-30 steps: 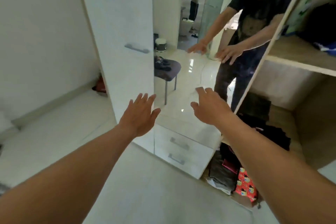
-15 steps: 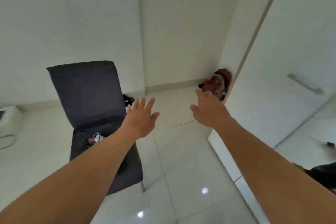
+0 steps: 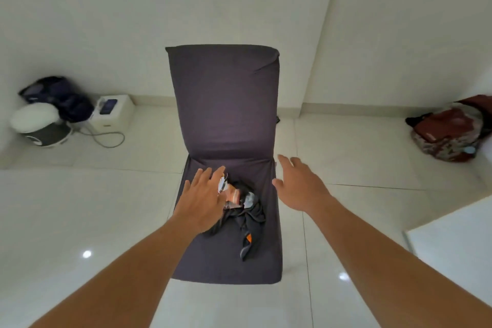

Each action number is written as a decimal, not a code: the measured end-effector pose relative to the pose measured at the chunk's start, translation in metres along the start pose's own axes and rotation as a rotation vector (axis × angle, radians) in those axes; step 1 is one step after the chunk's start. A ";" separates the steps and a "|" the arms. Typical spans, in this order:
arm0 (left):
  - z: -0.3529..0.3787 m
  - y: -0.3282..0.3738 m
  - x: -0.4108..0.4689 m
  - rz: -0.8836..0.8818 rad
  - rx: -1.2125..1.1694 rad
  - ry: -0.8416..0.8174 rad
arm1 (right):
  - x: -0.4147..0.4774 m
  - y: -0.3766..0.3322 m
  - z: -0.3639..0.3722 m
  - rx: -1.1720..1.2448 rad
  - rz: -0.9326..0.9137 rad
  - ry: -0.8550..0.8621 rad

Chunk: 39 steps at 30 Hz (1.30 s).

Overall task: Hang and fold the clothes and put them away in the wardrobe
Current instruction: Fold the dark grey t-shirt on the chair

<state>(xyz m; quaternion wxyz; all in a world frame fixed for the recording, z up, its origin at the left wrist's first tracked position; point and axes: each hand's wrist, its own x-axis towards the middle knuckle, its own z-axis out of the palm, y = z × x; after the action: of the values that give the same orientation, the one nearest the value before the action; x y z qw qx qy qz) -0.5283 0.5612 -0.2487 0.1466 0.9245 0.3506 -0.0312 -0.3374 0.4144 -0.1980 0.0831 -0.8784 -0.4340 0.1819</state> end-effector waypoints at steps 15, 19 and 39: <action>0.180 -0.124 0.115 0.107 0.029 -0.268 | 0.139 -0.022 0.257 0.051 0.116 -0.303; 0.179 -0.129 0.121 0.067 0.053 -0.218 | 0.133 -0.026 0.258 0.189 0.184 -0.088; 0.064 -0.068 0.075 0.318 -0.382 0.080 | 0.132 -0.061 0.106 1.555 0.564 -0.107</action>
<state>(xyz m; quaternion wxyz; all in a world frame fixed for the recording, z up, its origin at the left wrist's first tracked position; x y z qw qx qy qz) -0.5137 0.6391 -0.3391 0.3080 0.9239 0.2058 0.0957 -0.3505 0.5547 -0.3098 0.5974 -0.6362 0.0488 0.4857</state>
